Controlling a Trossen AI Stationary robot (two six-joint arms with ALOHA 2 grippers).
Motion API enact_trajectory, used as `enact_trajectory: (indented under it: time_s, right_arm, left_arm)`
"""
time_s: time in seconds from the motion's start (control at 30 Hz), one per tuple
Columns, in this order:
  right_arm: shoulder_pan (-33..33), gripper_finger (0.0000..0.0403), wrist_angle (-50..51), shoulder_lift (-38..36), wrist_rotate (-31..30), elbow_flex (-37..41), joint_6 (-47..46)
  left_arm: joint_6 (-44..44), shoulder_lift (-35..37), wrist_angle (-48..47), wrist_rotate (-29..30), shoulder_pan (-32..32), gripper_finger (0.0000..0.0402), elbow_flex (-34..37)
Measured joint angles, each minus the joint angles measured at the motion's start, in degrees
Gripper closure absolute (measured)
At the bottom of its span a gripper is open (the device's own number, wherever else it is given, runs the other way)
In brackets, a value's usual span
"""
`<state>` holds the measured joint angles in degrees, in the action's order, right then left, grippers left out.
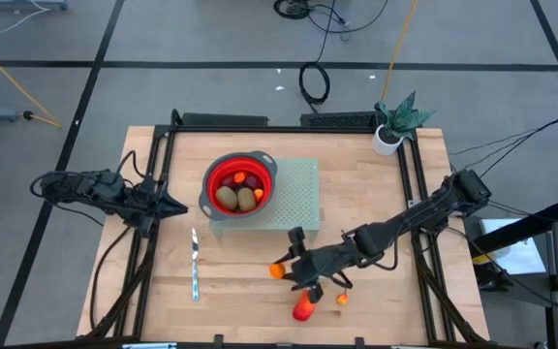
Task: Pick & Place Fruit
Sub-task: Put the orange into the strainer bowl on the shelf
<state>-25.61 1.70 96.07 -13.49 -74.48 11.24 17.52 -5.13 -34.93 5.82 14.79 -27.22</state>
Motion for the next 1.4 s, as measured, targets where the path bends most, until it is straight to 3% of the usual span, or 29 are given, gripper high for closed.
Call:
enact_trajectory:
  time_s: [0.23, 0.47, 0.9, 1.03, 1.17, 1.4]
  right_arm:
    - [0.48, 0.0254, -14.88, 0.02, 0.14, 0.02, -15.3]
    - [2.27, 0.0251, -25.37, 0.01, 0.08, 0.02, -39.56]
    - [5.52, 0.0251, -27.19, 0.02, 0.28, 0.07, -80.56]
    - [6.66, 0.025, -27.35, 0.02, 3.45, 0.08, -90.16]
    - [7.76, 0.025, -31.98, 0.02, 6.59, 0.11, -94.26]
    - [10.11, 0.025, -36.02, 0.0, 9.95, 0.11, -92.98]
  left_arm:
    - [-0.04, 0.0, 0.03, 0.0, 0.0, 0.0378, 0.0]
    - [0.22, 0.01, 0.02, 0.0, 0.0, 0.0378, 0.0]
    - [0.22, 0.01, -0.08, 0.02, -0.01, 0.0378, 0.0]
    - [0.24, 0.02, -0.08, 0.02, -0.01, 0.0378, 0.0]
    - [0.66, 0.01, -0.08, 0.02, -0.01, 0.0378, 0.0]
    - [0.75, 0.02, -0.08, 0.02, 0.0, 0.0378, 0.0]
